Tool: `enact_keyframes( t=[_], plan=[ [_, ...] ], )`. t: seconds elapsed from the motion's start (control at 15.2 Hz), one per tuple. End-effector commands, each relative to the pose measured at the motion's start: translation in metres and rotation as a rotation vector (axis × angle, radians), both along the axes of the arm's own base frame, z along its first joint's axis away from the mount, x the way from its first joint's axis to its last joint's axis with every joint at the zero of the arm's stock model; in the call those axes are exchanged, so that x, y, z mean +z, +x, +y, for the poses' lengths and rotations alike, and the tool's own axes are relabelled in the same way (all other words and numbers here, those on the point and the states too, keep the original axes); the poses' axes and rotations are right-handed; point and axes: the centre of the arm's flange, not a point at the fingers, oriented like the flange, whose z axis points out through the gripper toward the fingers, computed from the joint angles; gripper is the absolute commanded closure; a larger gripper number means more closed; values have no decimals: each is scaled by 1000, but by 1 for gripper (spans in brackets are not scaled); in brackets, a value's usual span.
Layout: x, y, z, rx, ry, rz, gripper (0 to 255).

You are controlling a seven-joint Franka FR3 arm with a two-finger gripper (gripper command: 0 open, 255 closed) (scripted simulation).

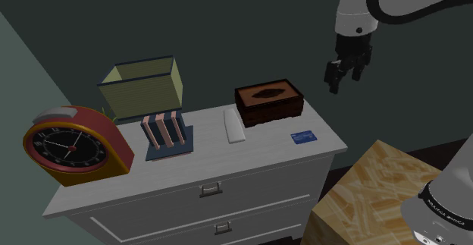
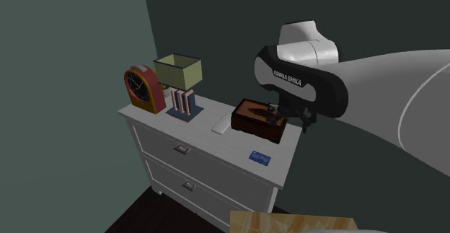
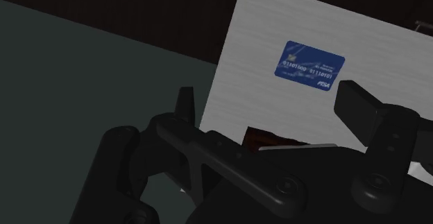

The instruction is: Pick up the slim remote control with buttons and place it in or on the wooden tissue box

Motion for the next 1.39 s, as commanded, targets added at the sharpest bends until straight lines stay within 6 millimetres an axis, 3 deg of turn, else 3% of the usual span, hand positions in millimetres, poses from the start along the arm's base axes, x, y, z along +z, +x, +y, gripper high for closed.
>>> enact_keyframes(
  t=[0.0, 1.32],
  plan=[
    [-12, 11, 16, -13, 5, -14, 0],
    [-128, 158, 180, -127, 43, -138, 0]
  ],
)
